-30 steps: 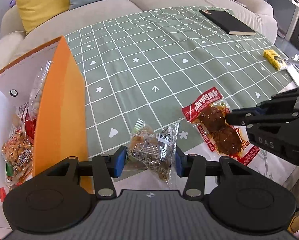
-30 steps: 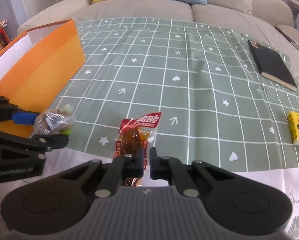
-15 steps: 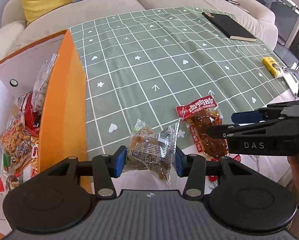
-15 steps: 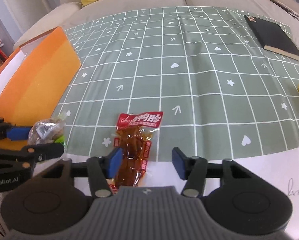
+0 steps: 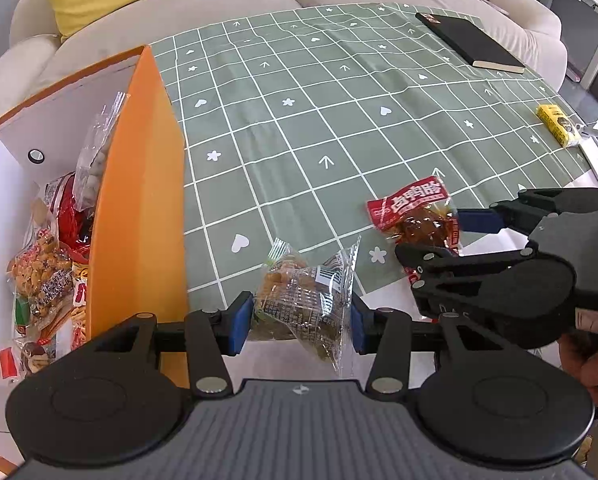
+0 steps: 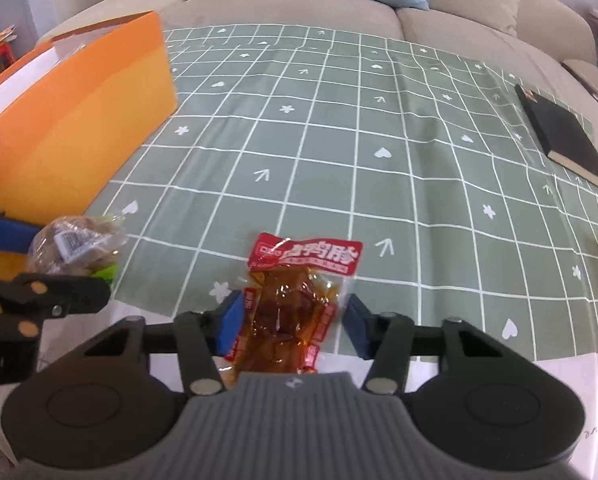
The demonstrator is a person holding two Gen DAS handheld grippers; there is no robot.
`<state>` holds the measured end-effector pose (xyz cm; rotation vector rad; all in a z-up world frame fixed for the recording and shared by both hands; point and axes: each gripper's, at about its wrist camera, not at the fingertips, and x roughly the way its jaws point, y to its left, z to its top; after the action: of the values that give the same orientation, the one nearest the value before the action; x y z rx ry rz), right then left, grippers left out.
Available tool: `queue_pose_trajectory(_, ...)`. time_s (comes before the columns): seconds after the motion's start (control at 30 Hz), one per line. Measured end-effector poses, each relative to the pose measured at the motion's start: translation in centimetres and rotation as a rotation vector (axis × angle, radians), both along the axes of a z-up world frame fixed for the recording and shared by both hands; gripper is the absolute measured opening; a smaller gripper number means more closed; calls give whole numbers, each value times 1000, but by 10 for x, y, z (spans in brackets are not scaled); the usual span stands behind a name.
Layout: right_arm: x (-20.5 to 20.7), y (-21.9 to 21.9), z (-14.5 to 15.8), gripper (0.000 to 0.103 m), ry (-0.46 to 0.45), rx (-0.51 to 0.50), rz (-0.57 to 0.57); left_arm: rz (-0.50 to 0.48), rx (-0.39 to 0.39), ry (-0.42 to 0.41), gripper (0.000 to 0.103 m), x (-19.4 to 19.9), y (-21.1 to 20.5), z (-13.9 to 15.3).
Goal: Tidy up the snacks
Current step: 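Lift the silver packet with the left tool while the right tool lifts the red packet, then carry both packets over the orange box and lower them inside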
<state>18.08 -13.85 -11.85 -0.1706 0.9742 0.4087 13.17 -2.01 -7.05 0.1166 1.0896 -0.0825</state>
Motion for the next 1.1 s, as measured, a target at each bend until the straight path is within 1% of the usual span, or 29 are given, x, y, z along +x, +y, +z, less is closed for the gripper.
queue_pose_trajectory(0.13, -3, -1, 7, 32, -8, 30, 17, -6, -3, -12, 54, 0, -3, 3)
queue_pose_trajectory(0.23, -10, 4, 11, 29, -51, 9, 48, -6, -15, -27, 54, -1, -2, 7)
queue_pose_trajectory(0.33, -14, 3, 22, 27, -72, 37, 50, -2, -45, -46, 54, -2, 1, 14)
queue_pose_trajectory(0.37, -15, 2, 28, 23, -79, 49, 45, 0, -57, -57, 54, -3, 3, 18)
queue_pose_trajectory(0.4, -14, 0, 32, 14, -81, 59, 38, 3, -66, -68, 54, -4, 5, 22)
queue_pose_trajectory(0.43, -13, -3, 36, 11, -82, 69, 30, 7, -77, -82, 54, -5, 7, 27)
queue_pose_trajectory(0.53, -11, -7, 48, 11, -82, 103, 30, 11, -114, -127, 54, -8, 14, 44)
queue_pose_trajectory(0.7, -9, -6, 75, 11, -116, 131, 36, 25, -157, -216, 54, -9, 26, 76)
queue_pose_trajectory(0.8, -6, -1, 95, 11, -149, 152, 42, 52, -157, -273, 54, -8, 41, 96)
queue_pose_trajectory(0.93, 0, 11, 125, 11, -206, 182, 85, 122, -150, -325, 54, -7, 68, 113)
queue_pose_trajectory(1.1, 13, 32, 152, 11, -212, 254, 156, 201, -135, -330, 54, -7, 101, 119)
